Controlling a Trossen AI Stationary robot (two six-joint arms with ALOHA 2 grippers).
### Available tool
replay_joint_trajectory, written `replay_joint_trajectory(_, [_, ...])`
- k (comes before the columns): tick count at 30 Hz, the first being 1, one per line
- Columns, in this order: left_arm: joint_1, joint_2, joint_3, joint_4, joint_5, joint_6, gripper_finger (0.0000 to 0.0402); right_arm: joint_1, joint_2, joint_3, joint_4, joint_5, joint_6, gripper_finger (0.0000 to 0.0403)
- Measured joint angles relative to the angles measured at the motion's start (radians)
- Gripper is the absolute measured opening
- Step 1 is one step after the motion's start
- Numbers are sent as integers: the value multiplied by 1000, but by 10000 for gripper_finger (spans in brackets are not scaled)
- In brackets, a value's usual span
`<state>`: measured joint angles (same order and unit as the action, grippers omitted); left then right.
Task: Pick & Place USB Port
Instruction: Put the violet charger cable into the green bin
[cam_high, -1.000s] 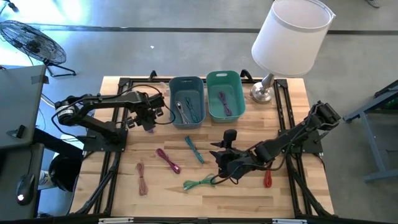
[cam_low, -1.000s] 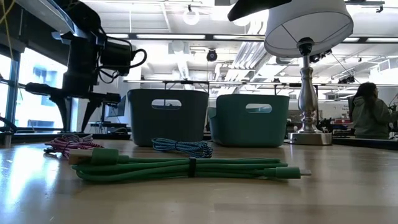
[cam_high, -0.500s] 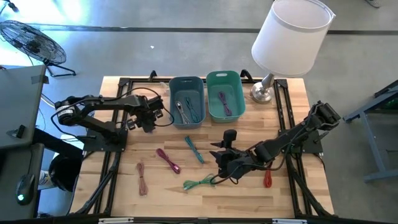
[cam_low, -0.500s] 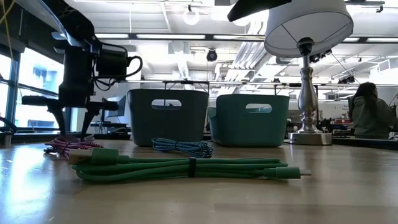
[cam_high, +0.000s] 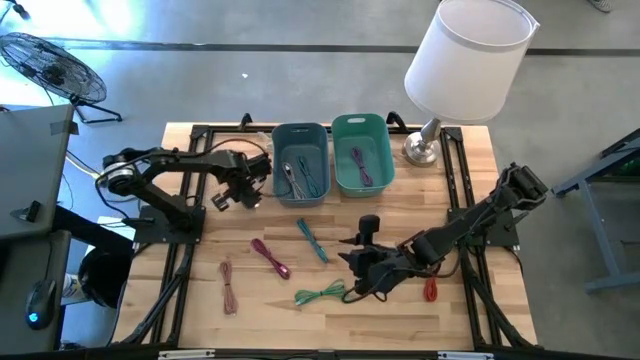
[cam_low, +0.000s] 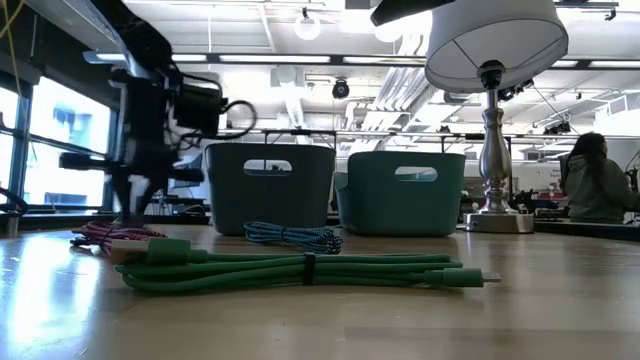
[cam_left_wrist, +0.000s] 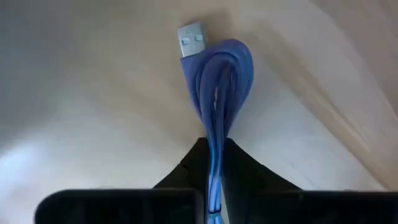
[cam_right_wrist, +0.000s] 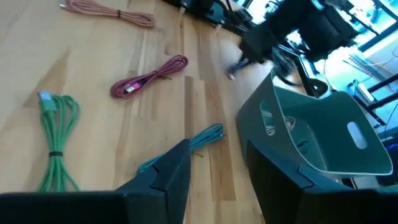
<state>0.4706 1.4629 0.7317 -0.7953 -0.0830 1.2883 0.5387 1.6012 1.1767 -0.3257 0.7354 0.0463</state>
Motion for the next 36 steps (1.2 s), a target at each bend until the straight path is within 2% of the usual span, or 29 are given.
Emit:
replay_joint_trajectory(3, [0, -7, 51, -68, 27, -78, 9, 19, 0, 0, -1, 23, -7, 141])
replay_joint_trajectory(9, [-14, -8, 130, -319, 99, -179, 9, 48, 0, 0, -8, 68, -23, 123])
replay_joint_trajectory(16, [-127, -32, 277, -492, 32, -233, 8, 51, 0, 0, -8, 89, -48, 108])
replay_joint_trajectory(20, [-213, -33, 438, -611, -22, -296, 8, 51, 0, 0, -8, 90, -54, 101])
replay_joint_trajectory(25, [-344, -34, 697, -786, -135, -386, 8, 54, 0, 0, -22, 84, -64, 97])
replay_joint_trajectory(30, [-467, -56, 968, -760, -163, -414, 8, 58, 0, 0, -38, 85, -75, 97])
replay_joint_trajectory(33, [-530, -74, 1084, -643, -157, -418, 8, 58, 0, 0, -40, 93, -88, 97])
replay_joint_trajectory(36, [-572, -116, 1113, -438, -71, -409, 8, 61, 0, 0, -37, 141, -131, 96])
